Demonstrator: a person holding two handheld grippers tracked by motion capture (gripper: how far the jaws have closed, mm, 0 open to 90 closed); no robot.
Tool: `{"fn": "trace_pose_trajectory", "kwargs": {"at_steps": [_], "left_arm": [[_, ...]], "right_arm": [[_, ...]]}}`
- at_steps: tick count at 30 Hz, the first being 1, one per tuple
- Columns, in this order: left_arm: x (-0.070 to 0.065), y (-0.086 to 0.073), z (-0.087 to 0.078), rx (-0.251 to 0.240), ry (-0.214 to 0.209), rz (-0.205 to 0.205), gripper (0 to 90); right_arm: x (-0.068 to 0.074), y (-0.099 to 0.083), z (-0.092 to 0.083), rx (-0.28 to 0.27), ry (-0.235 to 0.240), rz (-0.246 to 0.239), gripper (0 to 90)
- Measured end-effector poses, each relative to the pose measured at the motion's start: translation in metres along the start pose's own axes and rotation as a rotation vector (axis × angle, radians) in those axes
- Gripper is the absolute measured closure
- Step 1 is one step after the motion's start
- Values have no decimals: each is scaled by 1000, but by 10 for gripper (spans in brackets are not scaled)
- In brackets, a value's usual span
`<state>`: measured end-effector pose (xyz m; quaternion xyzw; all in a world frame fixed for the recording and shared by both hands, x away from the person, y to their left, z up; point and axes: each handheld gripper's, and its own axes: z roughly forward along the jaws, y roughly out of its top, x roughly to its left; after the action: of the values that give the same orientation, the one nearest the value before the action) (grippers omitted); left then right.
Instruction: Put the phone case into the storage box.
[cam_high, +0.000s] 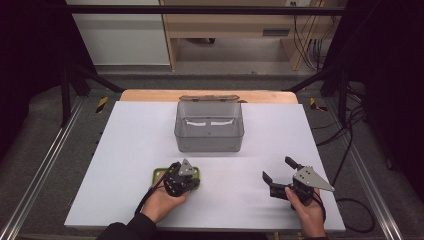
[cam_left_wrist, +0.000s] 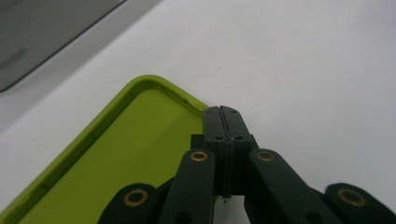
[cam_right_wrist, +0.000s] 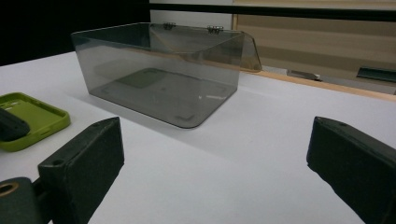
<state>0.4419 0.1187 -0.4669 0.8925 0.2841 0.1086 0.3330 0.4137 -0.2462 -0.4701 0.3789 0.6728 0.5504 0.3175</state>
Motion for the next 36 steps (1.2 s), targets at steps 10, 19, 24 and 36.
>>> {"fn": "trace_pose_trajectory", "kwargs": {"at_steps": [10,19,24,36], "left_arm": [[-27,-20,-15,-17,-65,27,900],[-38,-40,-29,-91,-57,13,900],[-20,-49,-46,-237,45,-52,900],[30,-92,-105,-453,290,-194,900]], "right_arm": [[1,-1,0,12,-7,-10,39],[0,-3,1,35,-16,8,37],[3,-4,1,47,-22,1,37],[28,2,10,172,22,15,42]]}}
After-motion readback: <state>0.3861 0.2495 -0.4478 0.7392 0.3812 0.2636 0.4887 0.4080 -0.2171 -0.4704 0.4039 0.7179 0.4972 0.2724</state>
